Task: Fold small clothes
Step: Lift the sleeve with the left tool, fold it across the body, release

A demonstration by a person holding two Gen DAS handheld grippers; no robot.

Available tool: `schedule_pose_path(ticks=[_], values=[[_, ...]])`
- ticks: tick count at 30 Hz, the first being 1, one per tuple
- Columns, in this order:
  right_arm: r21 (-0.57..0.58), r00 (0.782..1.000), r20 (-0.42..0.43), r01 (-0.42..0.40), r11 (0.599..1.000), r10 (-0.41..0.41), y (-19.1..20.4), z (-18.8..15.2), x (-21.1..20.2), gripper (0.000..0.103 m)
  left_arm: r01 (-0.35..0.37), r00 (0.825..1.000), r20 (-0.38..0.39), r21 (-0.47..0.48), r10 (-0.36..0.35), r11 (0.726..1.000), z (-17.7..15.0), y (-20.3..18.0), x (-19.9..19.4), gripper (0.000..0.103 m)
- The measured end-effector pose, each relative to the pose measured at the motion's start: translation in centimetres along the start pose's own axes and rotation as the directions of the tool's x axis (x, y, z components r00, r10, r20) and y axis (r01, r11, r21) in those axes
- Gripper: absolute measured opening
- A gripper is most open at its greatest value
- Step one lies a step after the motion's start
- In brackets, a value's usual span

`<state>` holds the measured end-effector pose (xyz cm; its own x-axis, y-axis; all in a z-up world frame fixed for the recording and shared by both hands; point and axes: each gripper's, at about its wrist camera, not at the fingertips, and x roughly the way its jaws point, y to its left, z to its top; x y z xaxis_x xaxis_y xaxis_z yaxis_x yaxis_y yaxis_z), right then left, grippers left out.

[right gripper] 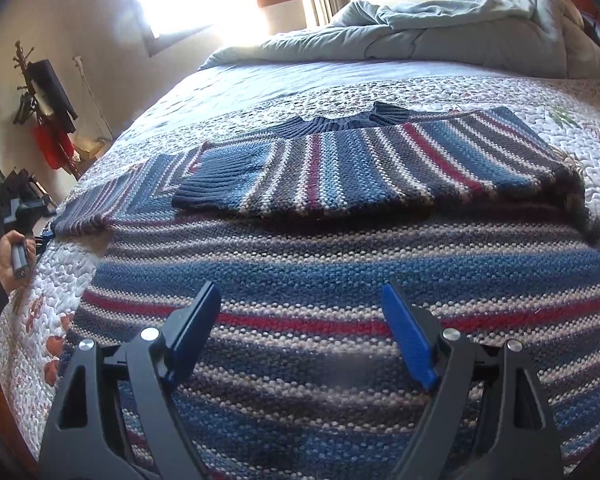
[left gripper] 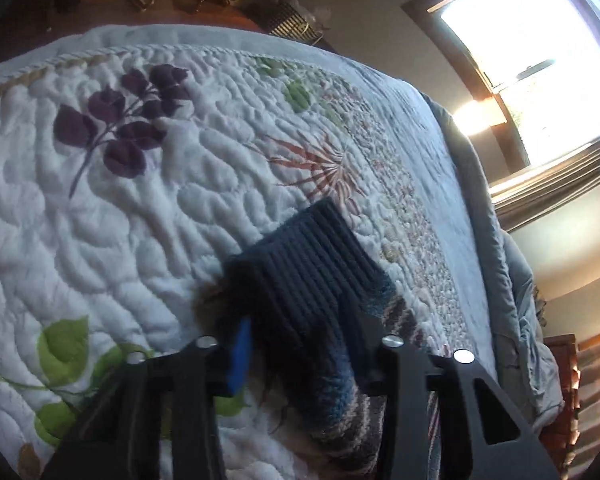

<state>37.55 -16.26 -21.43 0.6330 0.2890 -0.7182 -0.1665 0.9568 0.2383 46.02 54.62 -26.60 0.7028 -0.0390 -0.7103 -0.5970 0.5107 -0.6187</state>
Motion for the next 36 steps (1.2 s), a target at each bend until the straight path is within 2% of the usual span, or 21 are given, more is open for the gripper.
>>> schedule_pose_path(ticks=[3, 7, 11, 15, 18, 26, 29, 36], values=[[0.005, 1.0, 0.004, -0.003, 1.0, 0.003, -0.1, 0.0, -0.3, 0.082, -0.009, 1.0, 0.016, 0.036, 0.008, 0.999, -0.3, -0.3, -0.7, 0.01], [0.014, 1.0, 0.006, -0.008, 1.0, 0.008, -0.4, 0.1, -0.4, 0.082, -0.01, 0.998, 0.062, 0.102, 0.003, 0.995, -1.4, -3.2, -3.8, 0.009], [0.035, 1.0, 0.009, -0.024, 0.999, 0.024, -0.9, 0.4, -0.8, 0.082, 0.032, 0.994, 0.096, 0.204, -0.052, 0.978, -2.5, -9.3, -7.5, 0.009], [0.062, 0.999, 0.019, -0.046, 0.997, 0.045, -1.5, 0.6, -1.6, 0.082, 0.086, 0.988, 0.097, 0.322, -0.123, 0.943, -4.7, -16.7, -11.3, 0.009], [0.091, 0.998, 0.029, -0.065, 0.994, 0.063, -2.1, 0.9, -2.2, 0.082, 0.13, 0.981, 0.079, 0.403, -0.176, 0.906, -6.8, -22.2, -13.5, 0.009], [0.125, 0.995, 0.053, -0.092, 0.988, 0.086, -3.3, 1.3, -3.7, 0.082, 0.167, 0.974, 0.022, 0.599, -0.224, 0.783, -16.3, -35.0, -17.2, 0.009], [0.116, 0.995, 0.064, -0.088, 0.989, 0.081, -3.6, 1.4, -4.3, 0.082, 0.148, 0.981, 0.003, 0.642, -0.195, 0.752, -19.7, -37.8, -16.1, 0.009], [0.134, 0.993, 0.086, -0.088, 0.987, 0.077, -5.5, 1.6, -5.7, 0.082, 0.088, 0.994, -0.026, 0.761, -0.104, 0.643, -30.1, -42.9, -10.9, 0.009]])
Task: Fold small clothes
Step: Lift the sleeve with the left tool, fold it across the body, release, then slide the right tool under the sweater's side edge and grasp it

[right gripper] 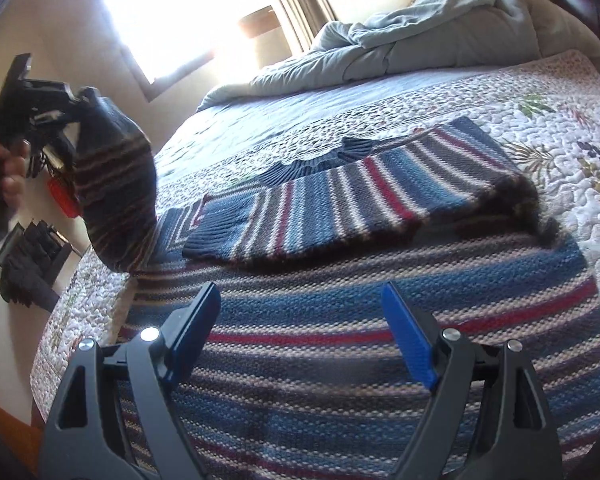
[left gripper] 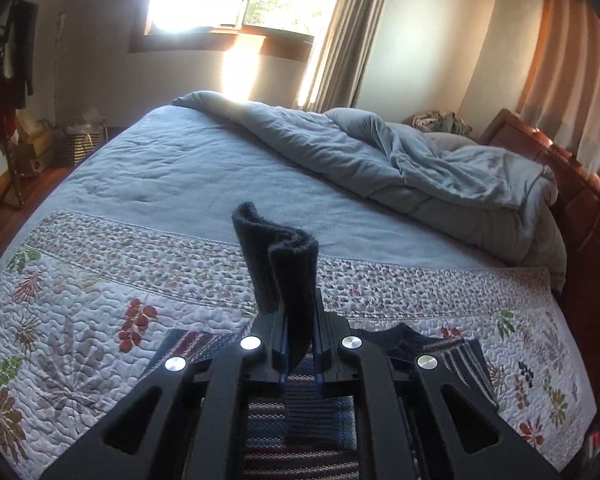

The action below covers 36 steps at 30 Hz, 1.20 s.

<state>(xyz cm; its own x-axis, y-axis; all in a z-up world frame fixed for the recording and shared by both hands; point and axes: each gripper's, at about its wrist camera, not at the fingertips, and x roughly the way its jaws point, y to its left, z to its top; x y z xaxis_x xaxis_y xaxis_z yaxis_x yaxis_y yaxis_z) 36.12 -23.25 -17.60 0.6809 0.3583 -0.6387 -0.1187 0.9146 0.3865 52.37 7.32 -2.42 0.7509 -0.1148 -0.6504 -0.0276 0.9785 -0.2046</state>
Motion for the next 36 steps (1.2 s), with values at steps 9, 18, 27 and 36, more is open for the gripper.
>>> schedule_pose_path(ticks=[9, 18, 27, 36], values=[[0.025, 1.0, 0.014, -0.003, 1.0, 0.003, -2.1, 0.4, -1.5, 0.083, -0.054, 0.995, -0.078, 0.036, 0.057, 0.998, -7.4, -9.6, 8.0, 0.009], [0.058, 1.0, 0.03, 0.0, 0.998, -0.001, -4.5, 0.8, -3.0, 0.083, -0.069, 0.982, -0.171, 0.058, 0.078, 0.996, -14.2, -15.1, 12.7, 0.009], [0.071, 1.0, 0.028, 0.004, 0.997, -0.006, -5.6, 0.9, -3.4, 0.083, 0.002, 0.981, -0.195, 0.066, 0.011, 0.998, -16.3, -15.8, 13.2, 0.043], [0.175, 0.987, -0.066, -0.136, 0.975, 0.149, -6.3, 0.4, -1.5, 0.084, 0.121, 0.987, -0.1, -0.068, -0.127, 0.99, -19.5, -10.2, 5.6, 0.088]])
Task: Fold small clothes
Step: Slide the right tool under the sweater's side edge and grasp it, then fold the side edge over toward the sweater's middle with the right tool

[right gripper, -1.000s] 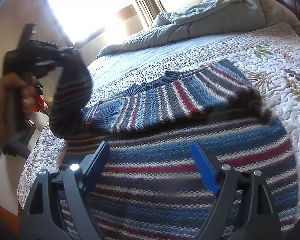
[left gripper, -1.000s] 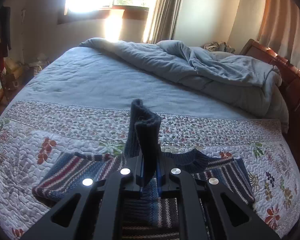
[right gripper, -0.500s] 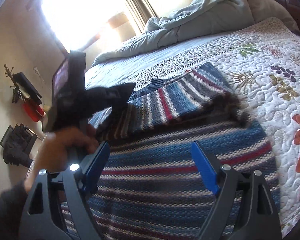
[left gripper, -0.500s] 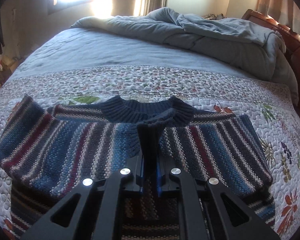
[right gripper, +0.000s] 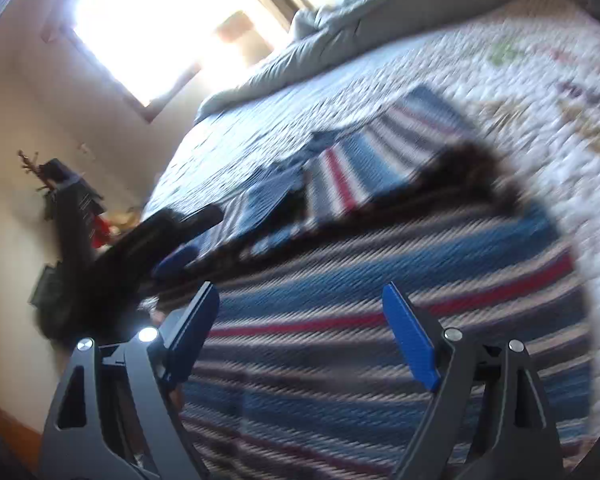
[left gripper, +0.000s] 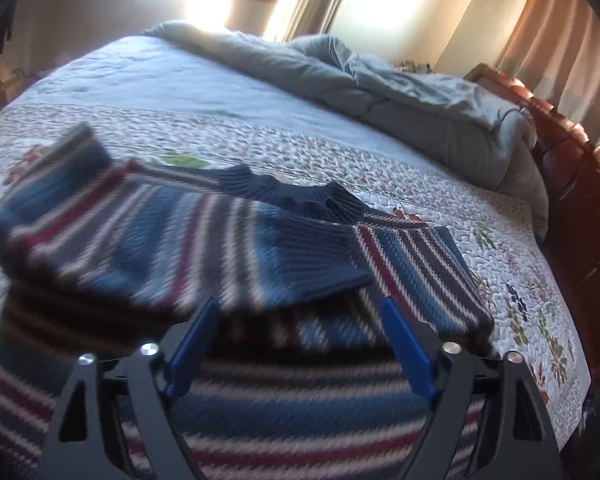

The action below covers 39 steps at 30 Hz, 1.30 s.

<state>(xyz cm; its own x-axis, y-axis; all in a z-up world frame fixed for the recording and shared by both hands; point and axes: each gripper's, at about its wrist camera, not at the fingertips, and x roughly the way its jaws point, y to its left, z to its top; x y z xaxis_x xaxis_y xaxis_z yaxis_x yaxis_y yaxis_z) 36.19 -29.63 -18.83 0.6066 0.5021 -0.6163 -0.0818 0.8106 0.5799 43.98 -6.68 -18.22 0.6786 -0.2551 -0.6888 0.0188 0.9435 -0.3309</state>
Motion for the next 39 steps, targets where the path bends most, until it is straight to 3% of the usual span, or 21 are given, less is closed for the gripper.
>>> schedule_pose_path(ticks=[3, 6, 9, 11, 12, 18, 23, 27, 29, 33, 37, 39], values=[[0.004, 0.997, -0.043, -0.066, 0.998, 0.066, 0.7, -0.1, 0.9, 0.084, -0.035, 0.999, 0.036, 0.079, 0.032, 0.996, -2.9, 1.4, -3.0, 0.091], [0.092, 0.97, -0.087, -0.219, 0.971, 0.227, 0.9, 0.1, 1.7, 0.084, -0.089, 0.995, 0.052, 0.144, 0.082, 0.986, -4.8, 2.3, -4.2, 0.091], [0.266, 0.94, -0.083, -0.299, 0.916, 0.331, 0.2, 1.9, 3.8, 0.084, -0.126, 0.992, 0.043, 0.142, 0.121, 0.982, -5.0, 3.7, -4.5, 0.091], [0.329, 0.936, -0.082, -0.3, 0.896, 0.344, 0.1, 3.6, 5.3, 0.085, -0.12, 0.993, 0.03, 0.094, 0.118, 0.988, -4.8, 4.3, -4.9, 0.091], [0.341, 0.936, -0.084, -0.295, 0.893, 0.341, 0.2, 5.0, 6.3, 0.085, -0.102, 0.995, 0.025, 0.073, 0.1, 0.992, -4.6, 4.7, -5.0, 0.091], [0.403, 0.956, -0.154, -0.17, 0.899, 0.249, -0.5, 9.8, 11.2, 0.077, -0.15, 0.988, 0.033, 0.081, 0.148, 0.985, -4.1, 6.2, -6.2, 0.091], [0.463, 0.96, -0.212, -0.066, 0.884, 0.183, -1.3, 9.8, 13.3, 0.073, -0.143, 0.989, 0.031, 0.027, 0.142, 0.989, -3.9, 8.8, -6.6, 0.091], [0.498, 0.961, -0.204, -0.064, 0.865, 0.189, -1.8, 9.5, 14.1, 0.073, -0.126, 0.991, 0.045, 0.014, 0.125, 0.992, -3.9, 9.5, -7.0, 0.091], [0.49, 0.958, -0.208, -0.073, 0.869, 0.197, -1.7, 9.9, 14.6, 0.079, -0.123, 0.992, 0.042, 0.013, 0.122, 0.992, -4.0, 9.6, -6.8, 0.091], [0.469, 0.961, -0.214, -0.055, 0.881, 0.174, -1.4, 10.8, 15.4, 0.079, -0.102, 0.995, 0.024, 0.0, 0.102, 0.995, -4.2, 9.8, -6.4, 0.091], [0.434, 0.963, -0.225, -0.036, 0.9, 0.147, -1.0, 11.3, 16.2, 0.063, -0.102, 0.994, 0.026, 0.012, 0.102, 0.995, -4.3, 9.7, -6.1, 0.091], [0.429, 0.963, -0.227, -0.031, 0.903, 0.141, -1.2, 11.4, 16.4, 0.063, -0.103, 0.994, 0.022, 0.009, 0.103, 0.995, -4.4, 9.7, -6.0, 0.091]])
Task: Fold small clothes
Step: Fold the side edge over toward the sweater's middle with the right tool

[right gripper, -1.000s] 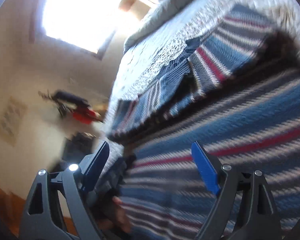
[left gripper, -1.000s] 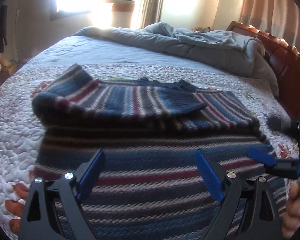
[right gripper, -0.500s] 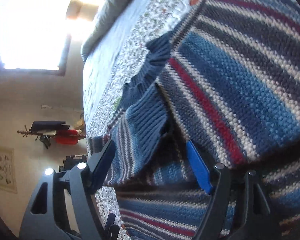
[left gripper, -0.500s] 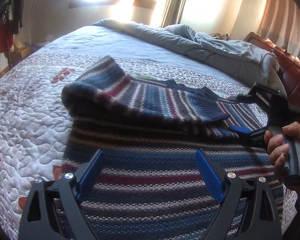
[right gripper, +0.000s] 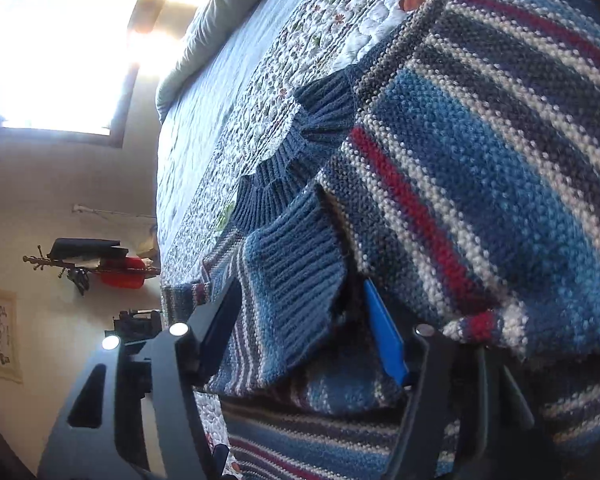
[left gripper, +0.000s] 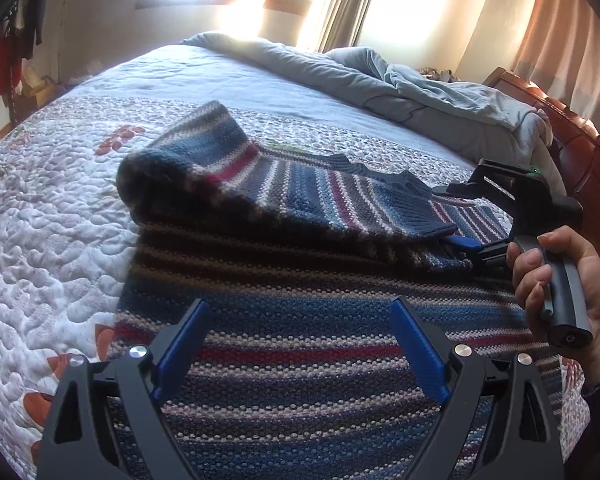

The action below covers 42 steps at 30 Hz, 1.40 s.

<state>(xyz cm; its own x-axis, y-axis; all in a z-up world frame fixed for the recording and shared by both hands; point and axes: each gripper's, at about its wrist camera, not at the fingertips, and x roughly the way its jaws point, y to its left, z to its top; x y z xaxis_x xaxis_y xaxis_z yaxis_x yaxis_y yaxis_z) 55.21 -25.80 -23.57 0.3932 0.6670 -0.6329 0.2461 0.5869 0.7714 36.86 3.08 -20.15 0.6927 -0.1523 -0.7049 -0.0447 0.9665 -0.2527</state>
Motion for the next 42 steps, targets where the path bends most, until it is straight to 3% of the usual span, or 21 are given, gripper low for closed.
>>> schedule_pose_path(ticks=[3, 6, 9, 11, 12, 19, 25, 32, 42], values=[[-0.006, 1.0, 0.0, 0.005, 1.0, -0.005, 0.1, 0.2, 0.5, 0.062, 0.0, 1.0, -0.002, 0.0, 0.0, 1.0, -0.1, -0.1, 0.1, 0.091], [-0.042, 1.0, -0.015, 0.025, 0.999, -0.026, 0.6, 0.4, 1.0, 0.054, -0.002, 1.0, -0.004, 0.007, 0.002, 1.0, -0.2, -0.3, 0.2, 0.091], [-0.073, 0.999, -0.047, 0.019, 0.997, -0.022, 1.1, 0.3, 1.2, 0.036, -0.005, 1.0, -0.005, 0.005, 0.005, 1.0, -0.3, -0.3, 0.3, 0.091], [-0.098, 0.998, -0.056, 0.017, 0.995, -0.023, 1.6, 0.3, 1.3, 0.012, -0.007, 1.0, -0.006, 0.003, 0.007, 1.0, -0.2, -0.2, 0.4, 0.091], [-0.117, 0.998, -0.052, 0.027, 0.993, -0.033, 1.8, 0.2, 1.2, 0.009, -0.006, 1.0, -0.005, 0.002, 0.006, 1.0, -0.2, -0.1, 0.4, 0.091], [-0.257, 0.996, 0.017, 0.092, 0.962, -0.09, 4.6, 0.4, -1.2, 0.007, -0.002, 1.0, 0.006, 0.0, 0.002, 1.0, -0.1, 0.0, 0.1, 0.091], [-0.294, 0.988, 0.093, 0.147, 0.945, -0.125, 5.2, 2.6, -5.5, 0.007, -0.001, 1.0, 0.014, -0.001, 0.001, 1.0, 0.1, 0.1, -0.1, 0.091], [-0.295, 0.978, 0.13, 0.195, 0.935, -0.163, 3.3, 4.2, -8.8, 0.007, -0.002, 1.0, 0.01, 0.007, 0.002, 1.0, 0.1, -0.2, 0.1, 0.091], [-0.257, 0.977, 0.103, 0.207, 0.944, -0.186, -0.3, 3.8, -7.9, 0.007, -0.005, 1.0, 0.003, 0.01, 0.005, 1.0, -0.1, -0.5, 0.3, 0.091]])
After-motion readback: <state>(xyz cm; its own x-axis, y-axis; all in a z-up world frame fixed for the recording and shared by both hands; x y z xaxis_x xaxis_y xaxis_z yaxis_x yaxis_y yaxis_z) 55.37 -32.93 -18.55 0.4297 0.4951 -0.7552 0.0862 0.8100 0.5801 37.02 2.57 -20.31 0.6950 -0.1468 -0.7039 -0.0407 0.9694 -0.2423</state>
